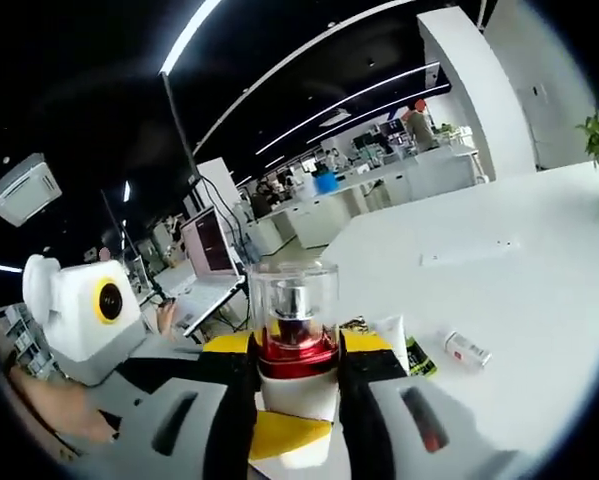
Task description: Arrange the skincare products in the storage area until every visible bottle or jar stands upright without overlapping.
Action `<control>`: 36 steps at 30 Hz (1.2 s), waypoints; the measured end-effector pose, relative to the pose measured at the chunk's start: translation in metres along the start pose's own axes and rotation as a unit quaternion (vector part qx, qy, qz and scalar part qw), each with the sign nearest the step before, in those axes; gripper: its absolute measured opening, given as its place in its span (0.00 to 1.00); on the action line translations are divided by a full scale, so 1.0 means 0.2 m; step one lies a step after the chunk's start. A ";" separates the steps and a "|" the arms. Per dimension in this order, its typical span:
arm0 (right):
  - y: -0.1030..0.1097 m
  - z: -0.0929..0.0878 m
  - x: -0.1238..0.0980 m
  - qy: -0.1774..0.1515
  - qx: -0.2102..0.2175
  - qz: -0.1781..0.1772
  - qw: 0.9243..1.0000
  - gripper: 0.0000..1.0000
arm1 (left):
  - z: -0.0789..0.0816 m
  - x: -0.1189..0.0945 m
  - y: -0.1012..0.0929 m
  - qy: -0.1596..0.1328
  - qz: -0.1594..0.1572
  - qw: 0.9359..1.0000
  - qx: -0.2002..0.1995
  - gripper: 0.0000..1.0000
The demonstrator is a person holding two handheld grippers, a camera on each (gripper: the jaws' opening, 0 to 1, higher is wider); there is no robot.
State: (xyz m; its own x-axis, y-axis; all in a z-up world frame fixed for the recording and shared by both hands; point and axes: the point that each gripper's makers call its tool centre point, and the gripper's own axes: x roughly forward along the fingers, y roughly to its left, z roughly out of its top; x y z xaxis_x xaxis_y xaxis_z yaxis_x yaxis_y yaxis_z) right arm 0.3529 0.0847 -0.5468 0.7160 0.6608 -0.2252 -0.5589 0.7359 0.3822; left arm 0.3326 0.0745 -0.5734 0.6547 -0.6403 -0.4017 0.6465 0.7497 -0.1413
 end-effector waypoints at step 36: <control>0.35 0.16 -0.28 0.037 -0.150 0.291 0.944 0.26 | 0.21 -0.19 -0.30 -0.071 -0.285 0.954 0.054 0.31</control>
State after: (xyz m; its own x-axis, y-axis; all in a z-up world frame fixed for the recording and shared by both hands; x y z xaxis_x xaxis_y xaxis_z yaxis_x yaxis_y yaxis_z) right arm 0.2868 0.0947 -0.4788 0.2254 0.9668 -0.1205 -0.9501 0.2455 0.1924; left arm 0.2841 0.0468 -0.5113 0.2254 -0.9611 -0.1595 0.9451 0.2554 -0.2038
